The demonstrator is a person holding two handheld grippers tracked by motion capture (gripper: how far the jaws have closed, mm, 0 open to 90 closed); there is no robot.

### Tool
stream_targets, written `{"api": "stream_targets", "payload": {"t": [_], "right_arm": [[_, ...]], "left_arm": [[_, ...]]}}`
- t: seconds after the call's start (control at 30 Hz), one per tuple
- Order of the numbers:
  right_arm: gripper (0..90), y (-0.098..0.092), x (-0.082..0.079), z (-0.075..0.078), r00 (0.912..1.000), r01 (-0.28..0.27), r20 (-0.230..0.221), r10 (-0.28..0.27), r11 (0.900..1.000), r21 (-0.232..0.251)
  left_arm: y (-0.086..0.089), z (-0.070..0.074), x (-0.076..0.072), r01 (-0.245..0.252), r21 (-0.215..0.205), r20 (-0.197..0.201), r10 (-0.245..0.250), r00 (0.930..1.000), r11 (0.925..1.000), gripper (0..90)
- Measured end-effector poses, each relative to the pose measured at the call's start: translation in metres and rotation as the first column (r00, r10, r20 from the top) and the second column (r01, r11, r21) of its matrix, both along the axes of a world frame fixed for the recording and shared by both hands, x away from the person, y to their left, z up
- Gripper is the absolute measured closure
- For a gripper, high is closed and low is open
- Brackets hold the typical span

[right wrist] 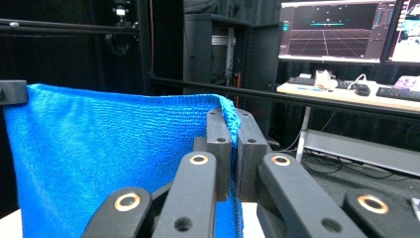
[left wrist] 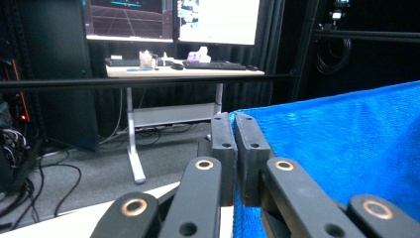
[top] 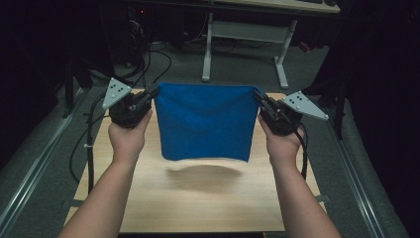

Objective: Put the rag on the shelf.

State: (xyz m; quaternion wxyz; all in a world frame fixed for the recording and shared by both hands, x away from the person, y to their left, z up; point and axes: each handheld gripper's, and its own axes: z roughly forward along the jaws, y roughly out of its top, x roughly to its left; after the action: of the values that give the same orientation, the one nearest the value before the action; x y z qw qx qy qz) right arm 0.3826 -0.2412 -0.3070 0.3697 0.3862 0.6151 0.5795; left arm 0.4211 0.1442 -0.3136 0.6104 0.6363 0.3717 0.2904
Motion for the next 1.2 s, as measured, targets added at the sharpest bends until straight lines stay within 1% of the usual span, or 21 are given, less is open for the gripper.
{"api": "stream_targets", "payload": {"t": [0.1,0.2,0.27,0.33,0.37,0.43,0.5,0.53,0.63,0.67,0.7,0.8,0.83,0.9,0.93,0.97,1.0,1.03,1.13,1.2], "right_arm": [[88.1,0.000,0.011,0.000,1.0000,0.002,0.002,-0.002,1.000,0.010],[88.1,0.001,0.023,0.000,1.0000,0.006,0.001,-0.006,1.000,0.014],[88.1,0.002,0.029,-0.001,1.0000,0.009,0.001,-0.009,1.000,0.018],[88.1,0.002,0.039,-0.002,1.0000,0.008,-0.002,-0.008,0.999,0.033],[88.1,0.002,0.043,-0.002,0.9999,0.010,-0.006,-0.010,0.999,0.032],[88.1,0.002,0.052,-0.004,0.9998,0.015,-0.012,-0.014,0.999,0.037],[88.2,0.002,0.061,-0.006,0.9997,0.021,-0.013,-0.021,0.999,0.032],[88.1,0.002,0.065,-0.007,0.9995,0.026,-0.020,-0.025,0.999,0.036],[88.2,-0.001,0.078,-0.011,0.9990,0.035,-0.029,-0.034,0.999,0.024],[88.1,-0.001,0.081,-0.012,0.9988,0.039,-0.030,-0.039,0.999,0.015],[88.1,-0.002,0.088,-0.014,0.9983,0.046,-0.035,-0.046,0.999,0.004],[88.2,-0.005,0.098,-0.019,0.9966,0.058,-0.057,-0.059,0.998,-0.008],[88.2,-0.006,0.101,-0.021,0.9962,0.059,-0.063,-0.060,0.998,-0.014],[88.2,-0.007,0.110,-0.026,0.9942,0.063,-0.086,-0.064,0.998,-0.020],[88.2,-0.007,0.113,-0.028,0.9931,0.066,-0.096,-0.067,0.998,-0.022],[88.2,-0.006,0.118,-0.033,0.9910,0.071,-0.111,-0.075,0.997,-0.040],[88.2,-0.005,0.120,-0.035,0.9901,0.073,-0.116,-0.079,0.996,-0.049],[88.2,-0.004,0.123,-0.041,0.9878,0.078,-0.130,-0.085,0.995,-0.061],[88.1,-0.004,0.128,-0.050,0.9848,0.081,-0.149,-0.089,0.995,-0.061],[88.2,-0.003,0.131,-0.057,0.9814,0.081,-0.168,-0.093,0.994,-0.076]], "left_arm": [[-0.002,0.000,0.011,-0.028,0.019,0.017,0.028,0.9995,0.9994,88.0],[-0.004,0.000,0.022,-0.041,0.019,0.014,0.041,0.9991,0.9990,88.0],[-0.006,-0.001,0.030,-0.055,0.039,0.027,0.054,0.9982,0.9977,88.0],[-0.007,-0.002,0.038,-0.069,0.054,0.029,0.067,0.9973,0.9961,88.0],[-0.008,-0.002,0.041,-0.074,0.056,0.032,0.072,0.9969,0.9957,88.0],[-0.010,-0.004,0.052,-0.082,0.082,0.032,0.080,0.9963,0.9932,88.0],[-0.013,-0.008,0.061,-0.086,0.093,0.029,0.084,0.9961,0.9920,88.0],[-0.014,-0.010,0.065,-0.089,0.097,0.026,0.087,0.9958,0.9913,88.0],[-0.018,-0.015,0.077,-0.098,0.107,0.020,0.096,0.9952,0.9895,88.0],[-0.021,-0.017,0.084,-0.100,0.117,0.013,0.099,0.9950,0.9881,88.0],[-0.022,-0.019,0.088,-0.101,0.125,0.012,0.101,0.9948,0.9870,88.0],[-0.026,-0.022,0.096,-0.107,0.155,0.011,0.106,0.9943,0.9821,88.0],[-0.027,-0.024,0.099,-0.108,0.158,0.010,0.108,0.9941,0.9814,88.0],[-0.026,-0.029,0.105,-0.105,0.150,-0.013,0.108,0.9941,0.9832,87.9],[-0.027,-0.034,0.110,-0.106,0.153,-0.036,0.113,0.9930,0.9825,87.9],[-0.027,-0.037,0.112,-0.106,0.161,-0.047,0.115,0.9922,0.9812,87.9],[-0.029,-0.044,0.115,-0.105,0.181,-0.063,0.118,0.9910,0.9779,87.9],[-0.030,-0.048,0.116,-0.103,0.190,-0.067,0.117,0.9908,0.9764,87.9],[-0.030,-0.061,0.119,-0.094,0.200,-0.093,0.114,0.9891,0.9752,87.9],[-0.029,-0.069,0.120,-0.089,0.222,-0.108,0.115,0.9874,0.9711,87.8]]}}
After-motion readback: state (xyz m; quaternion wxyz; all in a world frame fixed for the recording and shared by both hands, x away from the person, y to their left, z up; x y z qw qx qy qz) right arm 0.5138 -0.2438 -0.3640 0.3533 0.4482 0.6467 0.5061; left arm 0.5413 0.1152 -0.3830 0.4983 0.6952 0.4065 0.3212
